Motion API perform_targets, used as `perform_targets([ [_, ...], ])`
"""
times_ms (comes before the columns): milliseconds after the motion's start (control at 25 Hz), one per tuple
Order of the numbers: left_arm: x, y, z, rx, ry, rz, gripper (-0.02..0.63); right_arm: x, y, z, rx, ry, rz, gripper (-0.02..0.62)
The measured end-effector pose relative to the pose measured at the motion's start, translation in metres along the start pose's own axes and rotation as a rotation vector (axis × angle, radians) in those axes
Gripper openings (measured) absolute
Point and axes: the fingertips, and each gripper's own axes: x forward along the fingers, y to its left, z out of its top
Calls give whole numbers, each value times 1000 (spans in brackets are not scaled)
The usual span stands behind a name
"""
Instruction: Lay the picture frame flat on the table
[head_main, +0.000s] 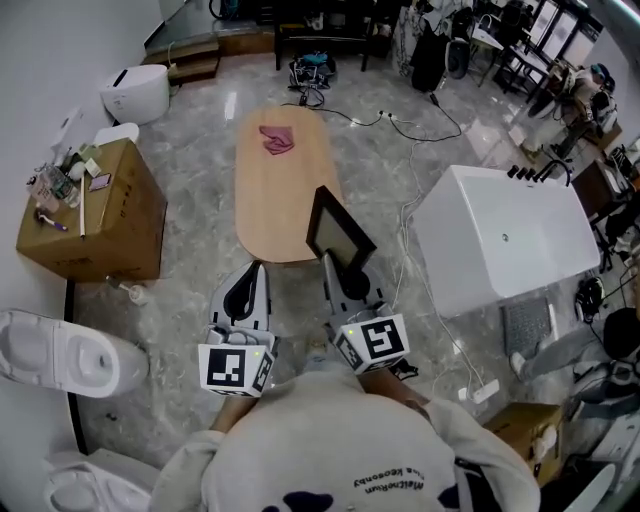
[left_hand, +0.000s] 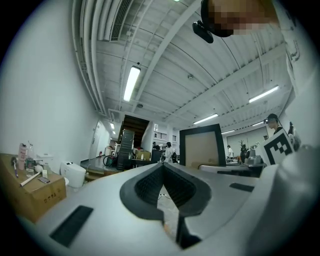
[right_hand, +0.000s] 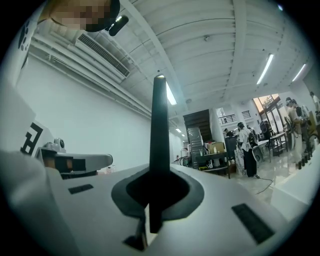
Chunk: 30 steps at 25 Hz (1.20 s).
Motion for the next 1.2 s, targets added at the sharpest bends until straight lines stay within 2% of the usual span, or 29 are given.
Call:
perform_targets([
  [320,62,-15,5,35,0,9,9,25,-57,7,27,-21,20,18],
  [600,88,-22,4,59,-2,29,9,40,-85,9,44,-45,54,17],
  [960,80,3,-14,41,44,112,9,59,-81,-15,97,5,104,17],
  [1200,101,23,-33,-8,65,103,9,74,-79,-26,66,40,124,17],
])
